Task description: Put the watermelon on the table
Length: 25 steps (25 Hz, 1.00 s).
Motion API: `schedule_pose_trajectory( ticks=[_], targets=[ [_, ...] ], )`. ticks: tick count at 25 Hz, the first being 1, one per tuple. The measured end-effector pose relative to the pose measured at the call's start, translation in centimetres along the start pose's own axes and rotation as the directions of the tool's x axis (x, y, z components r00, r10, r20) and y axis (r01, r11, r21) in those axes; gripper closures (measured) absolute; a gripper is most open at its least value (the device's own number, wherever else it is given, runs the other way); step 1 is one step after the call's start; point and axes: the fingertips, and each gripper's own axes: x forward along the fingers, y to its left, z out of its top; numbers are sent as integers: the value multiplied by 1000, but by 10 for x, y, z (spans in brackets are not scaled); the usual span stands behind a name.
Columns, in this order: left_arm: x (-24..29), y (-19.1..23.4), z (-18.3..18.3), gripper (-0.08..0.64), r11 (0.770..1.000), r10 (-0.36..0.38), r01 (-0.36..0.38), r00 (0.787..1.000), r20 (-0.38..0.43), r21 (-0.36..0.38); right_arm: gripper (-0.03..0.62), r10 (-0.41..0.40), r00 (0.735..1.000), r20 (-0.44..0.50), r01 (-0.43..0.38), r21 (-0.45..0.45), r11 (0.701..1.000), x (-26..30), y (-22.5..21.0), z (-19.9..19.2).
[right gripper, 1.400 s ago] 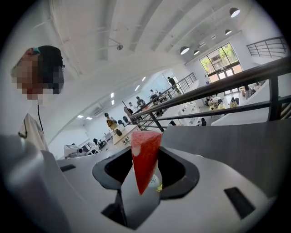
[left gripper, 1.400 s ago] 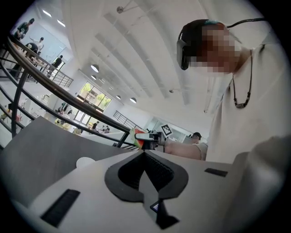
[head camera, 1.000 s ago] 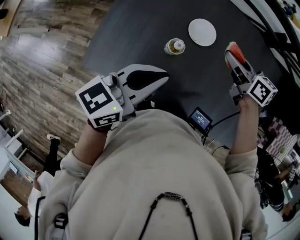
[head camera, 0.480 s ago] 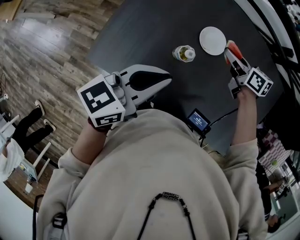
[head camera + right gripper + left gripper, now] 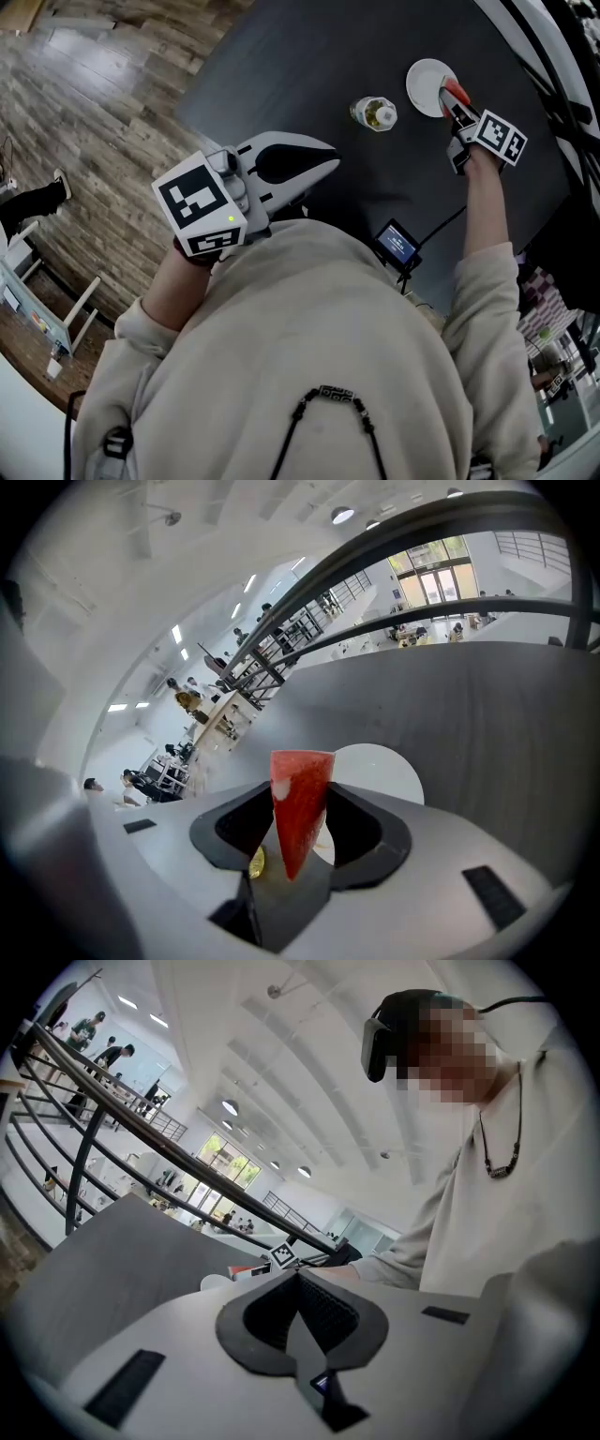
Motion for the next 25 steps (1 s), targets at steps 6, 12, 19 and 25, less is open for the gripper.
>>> schedule_pose_trajectory(
  ticks=[6,12,19,25],
  targets=[
    [-3,-2,-4,554,1000,13,-13,1000,-4,-6,405,-57,998,-17,58,67,996,19,-26,-9],
    [-3,-4,-6,554,1000,28,-28,1000,-2,-14,405,-151,987,-54,152,20,988,28,-42,-9],
    [-1,-8,-11,554,1000,26,-26,1000,-8,-16,403,-257,959,-123,244,-110,964,35,-55,-21],
    [-9,-7,-15,554,999,35,-35,999,-8,-24,403,-313,936,-157,282,-194,940,40,-59,-28]
  ],
)
